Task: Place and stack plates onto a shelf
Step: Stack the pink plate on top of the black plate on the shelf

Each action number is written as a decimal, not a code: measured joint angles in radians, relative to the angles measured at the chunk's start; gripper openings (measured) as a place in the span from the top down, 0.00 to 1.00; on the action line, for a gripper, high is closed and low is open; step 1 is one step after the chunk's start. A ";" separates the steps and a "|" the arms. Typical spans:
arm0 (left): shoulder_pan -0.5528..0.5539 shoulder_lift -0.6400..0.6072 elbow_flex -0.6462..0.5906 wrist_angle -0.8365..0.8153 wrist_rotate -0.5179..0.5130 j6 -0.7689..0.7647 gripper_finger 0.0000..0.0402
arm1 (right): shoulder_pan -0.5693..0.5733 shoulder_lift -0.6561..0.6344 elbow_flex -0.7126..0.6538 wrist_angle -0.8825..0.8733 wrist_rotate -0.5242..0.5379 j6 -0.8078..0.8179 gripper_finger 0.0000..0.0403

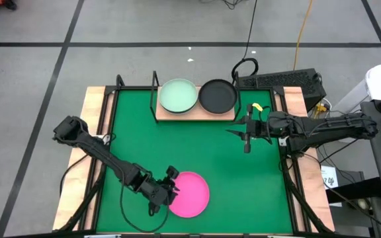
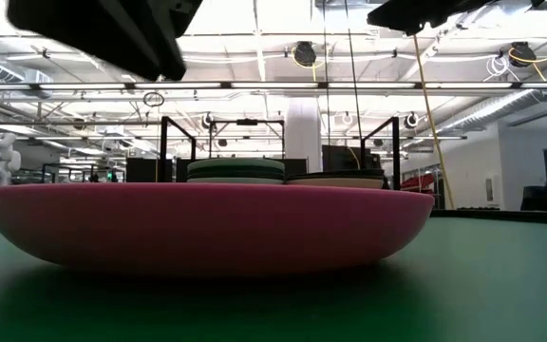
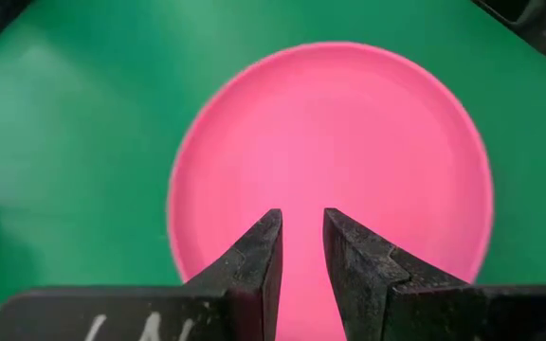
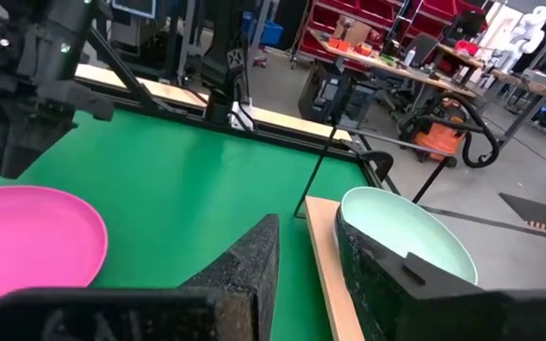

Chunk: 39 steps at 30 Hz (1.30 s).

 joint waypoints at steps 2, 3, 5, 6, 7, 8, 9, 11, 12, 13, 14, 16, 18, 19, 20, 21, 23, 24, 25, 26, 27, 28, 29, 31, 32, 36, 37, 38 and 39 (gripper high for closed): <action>-0.007 0.012 0.000 0.003 0.007 -0.005 0.79 | 0.000 0.000 0.000 0.000 0.000 0.001 0.77; -0.009 0.015 0.000 0.006 0.015 -0.007 0.79 | 0.000 0.000 0.000 0.000 0.000 0.003 0.77; -0.016 0.022 0.000 0.006 0.020 -0.009 0.79 | 0.000 0.000 0.000 0.000 0.000 0.003 0.77; -0.019 0.028 0.000 0.010 0.026 -0.012 0.79 | 0.000 0.000 0.000 0.000 0.000 0.003 0.77; -0.020 0.035 0.000 0.010 0.039 -0.014 0.79 | 0.000 0.000 0.000 0.000 0.000 0.003 0.77; -0.023 0.038 0.000 0.005 0.050 -0.017 0.79 | 0.000 0.000 0.000 0.000 0.000 0.003 0.77; -0.027 0.041 -0.001 0.004 0.058 -0.020 0.79 | 0.000 0.000 0.000 0.000 0.000 0.003 0.77; -0.029 0.053 0.000 0.015 0.080 -0.032 0.79 | 0.000 0.000 0.000 0.002 0.000 0.004 0.77; -0.033 0.057 0.000 0.008 0.089 -0.035 0.79 | 0.000 0.000 0.000 0.003 0.000 0.004 0.77; -0.036 0.062 0.000 -0.001 0.099 -0.040 0.79 | 0.000 0.000 0.000 0.003 0.000 0.004 0.77; -0.039 0.068 -0.001 0.002 0.102 -0.041 0.79 | 0.000 0.000 0.000 0.005 0.000 0.004 0.77; -0.046 0.070 -0.001 0.007 0.109 -0.041 0.79 | 0.000 0.000 0.001 0.007 0.000 0.007 0.77; -0.053 0.070 -0.001 0.003 0.112 -0.040 0.79 | 0.000 0.000 0.001 0.009 0.000 0.008 0.77; -0.058 0.070 -0.001 0.002 0.113 -0.036 0.79 | 0.000 0.000 0.001 0.009 0.000 0.012 0.77; -0.063 0.070 -0.001 -0.001 0.113 -0.029 0.79 | 0.000 0.001 0.001 0.009 0.000 0.016 0.77; -0.069 0.070 -0.001 -0.003 0.113 -0.020 0.79 | 0.000 0.000 0.001 0.009 0.000 0.020 0.77; -0.082 0.070 -0.001 -0.004 0.113 -0.002 0.78 | 0.000 0.000 0.001 0.009 0.000 0.026 0.77; -0.088 0.070 -0.001 -0.006 0.113 0.010 0.78 | 0.000 0.000 0.001 0.009 0.000 0.026 0.77; -0.094 0.072 -0.001 -0.008 0.113 0.021 0.78 | 0.000 0.000 0.001 0.009 0.000 0.026 0.77; -0.097 0.078 -0.001 -0.007 0.113 0.029 0.78 | 0.000 0.000 0.001 0.009 0.000 0.027 0.77; -0.101 0.082 -0.001 -0.008 0.114 0.037 0.78 | 0.000 0.000 0.001 0.009 0.000 0.029 0.77; -0.107 0.088 -0.001 -0.013 0.114 0.045 0.78 | 0.000 0.001 0.001 0.011 0.000 0.030 0.77; -0.111 0.097 -0.001 -0.012 0.114 0.051 0.79 | 0.000 0.001 0.001 0.014 0.000 0.030 0.77; -0.112 0.124 0.006 -0.014 0.115 0.067 0.78 | 0.000 0.000 0.001 0.015 0.000 0.030 0.77; -0.114 0.136 0.012 -0.036 0.115 0.079 0.78 | 0.000 0.001 0.001 0.015 0.000 0.030 0.77; -0.112 0.182 0.059 -0.106 0.114 0.109 0.79 | 0.000 0.001 0.001 0.020 0.000 0.030 0.77; -0.111 0.191 0.067 -0.125 0.114 0.111 0.79 | 0.000 0.001 0.001 0.022 0.000 0.030 0.77; -0.110 0.202 0.071 -0.133 0.110 0.111 0.79 | 0.000 0.000 0.001 0.023 0.000 0.030 0.77; -0.109 0.212 0.072 -0.132 0.106 0.110 0.79 | 0.000 0.001 0.001 0.022 0.000 0.030 0.77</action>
